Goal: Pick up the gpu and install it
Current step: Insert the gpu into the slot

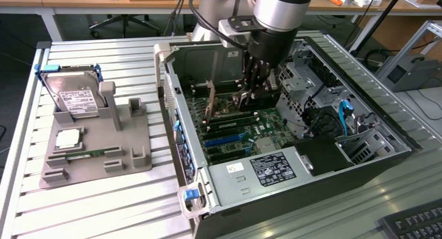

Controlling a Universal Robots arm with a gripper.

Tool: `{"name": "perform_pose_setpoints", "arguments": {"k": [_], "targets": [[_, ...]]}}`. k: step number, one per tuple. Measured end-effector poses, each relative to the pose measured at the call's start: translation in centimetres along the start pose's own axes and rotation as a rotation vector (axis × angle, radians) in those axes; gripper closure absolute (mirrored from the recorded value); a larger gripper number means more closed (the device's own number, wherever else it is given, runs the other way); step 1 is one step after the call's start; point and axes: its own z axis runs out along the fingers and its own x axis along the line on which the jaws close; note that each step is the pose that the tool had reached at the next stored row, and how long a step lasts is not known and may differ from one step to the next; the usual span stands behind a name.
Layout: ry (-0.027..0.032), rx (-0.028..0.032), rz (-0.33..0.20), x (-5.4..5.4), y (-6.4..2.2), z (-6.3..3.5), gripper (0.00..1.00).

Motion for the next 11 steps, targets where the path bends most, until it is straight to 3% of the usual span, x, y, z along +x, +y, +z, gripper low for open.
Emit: {"name": "perform_pose_setpoints", "arguments": {"k": [11], "targets": [[-0.0001, 0.0000, 0.000, 0.07, 0.16, 0.31, 0.73]]}}
